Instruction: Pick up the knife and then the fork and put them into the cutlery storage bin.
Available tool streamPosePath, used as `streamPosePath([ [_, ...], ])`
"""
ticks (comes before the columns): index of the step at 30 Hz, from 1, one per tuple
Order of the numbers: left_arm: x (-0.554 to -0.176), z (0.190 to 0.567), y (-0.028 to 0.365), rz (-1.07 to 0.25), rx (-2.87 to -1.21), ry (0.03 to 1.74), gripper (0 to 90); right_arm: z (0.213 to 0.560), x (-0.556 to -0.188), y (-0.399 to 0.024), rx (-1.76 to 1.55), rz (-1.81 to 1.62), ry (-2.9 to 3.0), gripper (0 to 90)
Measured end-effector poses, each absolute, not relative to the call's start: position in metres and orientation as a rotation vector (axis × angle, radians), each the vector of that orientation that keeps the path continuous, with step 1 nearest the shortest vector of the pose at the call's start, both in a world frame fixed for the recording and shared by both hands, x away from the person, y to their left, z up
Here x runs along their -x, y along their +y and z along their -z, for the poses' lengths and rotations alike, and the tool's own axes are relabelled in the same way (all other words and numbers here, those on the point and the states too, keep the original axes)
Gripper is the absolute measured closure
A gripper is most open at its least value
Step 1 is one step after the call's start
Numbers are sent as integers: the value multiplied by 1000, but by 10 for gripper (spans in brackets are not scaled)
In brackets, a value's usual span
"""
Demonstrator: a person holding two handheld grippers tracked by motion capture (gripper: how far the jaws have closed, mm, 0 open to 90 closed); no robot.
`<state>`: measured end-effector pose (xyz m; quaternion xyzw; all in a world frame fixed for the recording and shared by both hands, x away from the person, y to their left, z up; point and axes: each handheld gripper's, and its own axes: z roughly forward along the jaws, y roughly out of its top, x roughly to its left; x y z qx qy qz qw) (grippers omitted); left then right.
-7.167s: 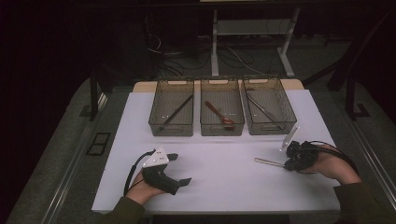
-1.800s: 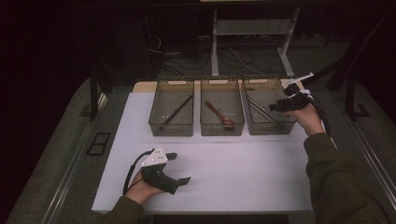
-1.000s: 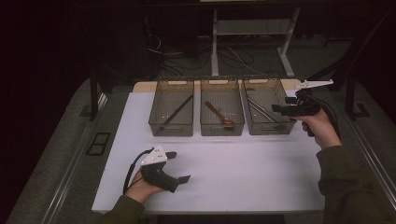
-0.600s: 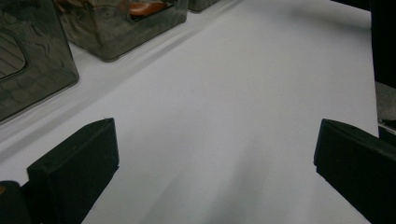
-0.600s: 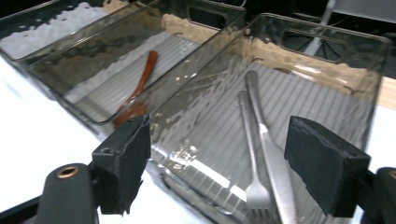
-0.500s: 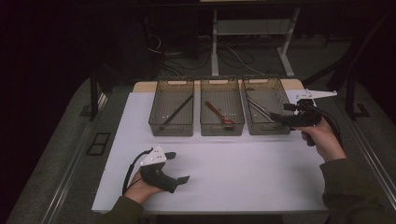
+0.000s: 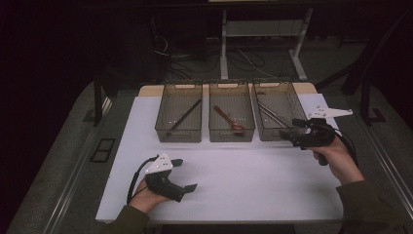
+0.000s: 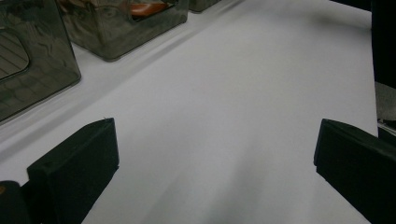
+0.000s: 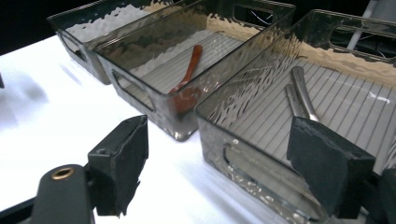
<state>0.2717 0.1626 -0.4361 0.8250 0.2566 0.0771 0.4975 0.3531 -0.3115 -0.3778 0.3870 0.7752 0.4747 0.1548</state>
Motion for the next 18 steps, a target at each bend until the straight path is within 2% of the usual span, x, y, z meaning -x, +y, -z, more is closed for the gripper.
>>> streamPosePath([
  [18,-271,436,164,-188,-1997,620,0,394,-316,-319,-1128,-1469,2160,190],
])
